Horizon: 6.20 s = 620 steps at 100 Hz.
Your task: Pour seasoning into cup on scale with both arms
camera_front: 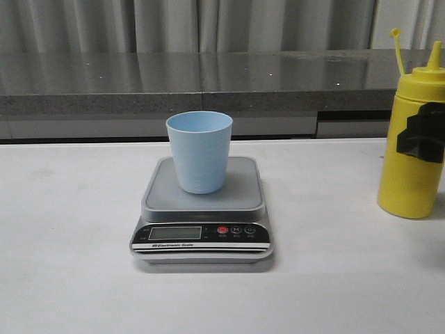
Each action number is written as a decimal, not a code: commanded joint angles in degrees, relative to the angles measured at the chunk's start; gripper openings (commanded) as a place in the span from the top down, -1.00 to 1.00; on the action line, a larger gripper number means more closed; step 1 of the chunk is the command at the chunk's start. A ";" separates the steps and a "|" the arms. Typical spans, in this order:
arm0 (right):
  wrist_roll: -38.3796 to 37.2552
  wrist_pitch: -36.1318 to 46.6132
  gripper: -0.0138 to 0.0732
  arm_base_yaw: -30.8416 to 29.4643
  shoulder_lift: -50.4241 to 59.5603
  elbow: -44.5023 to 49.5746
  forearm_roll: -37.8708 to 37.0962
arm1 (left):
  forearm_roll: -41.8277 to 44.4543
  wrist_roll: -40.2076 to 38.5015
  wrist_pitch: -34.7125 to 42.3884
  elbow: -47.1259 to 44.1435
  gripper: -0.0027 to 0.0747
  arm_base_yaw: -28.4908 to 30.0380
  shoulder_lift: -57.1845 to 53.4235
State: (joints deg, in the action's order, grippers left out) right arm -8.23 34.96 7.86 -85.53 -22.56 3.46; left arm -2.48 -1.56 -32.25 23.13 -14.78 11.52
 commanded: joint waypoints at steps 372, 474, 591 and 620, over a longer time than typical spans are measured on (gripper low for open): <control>0.27 -66.61 -0.10 26.79 -6.41 -42.68 -86.85 | -0.63 -0.52 4.32 1.42 0.98 0.31 0.44; 11.88 -69.98 -0.10 29.84 -10.08 -42.55 -106.52 | -0.63 -0.52 4.32 1.42 0.98 0.31 0.44; -68.41 -61.29 -0.04 19.71 -8.54 -41.60 -90.84 | -0.63 -0.52 4.32 1.42 0.98 0.31 0.44; -69.88 -54.11 0.17 13.85 -5.92 -38.41 -90.83 | -0.63 -0.52 4.32 1.42 0.98 0.31 0.44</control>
State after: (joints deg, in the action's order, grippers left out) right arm -77.79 -19.08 23.05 -94.63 -59.95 -85.38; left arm -2.48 -1.56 -32.25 23.13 -14.43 11.52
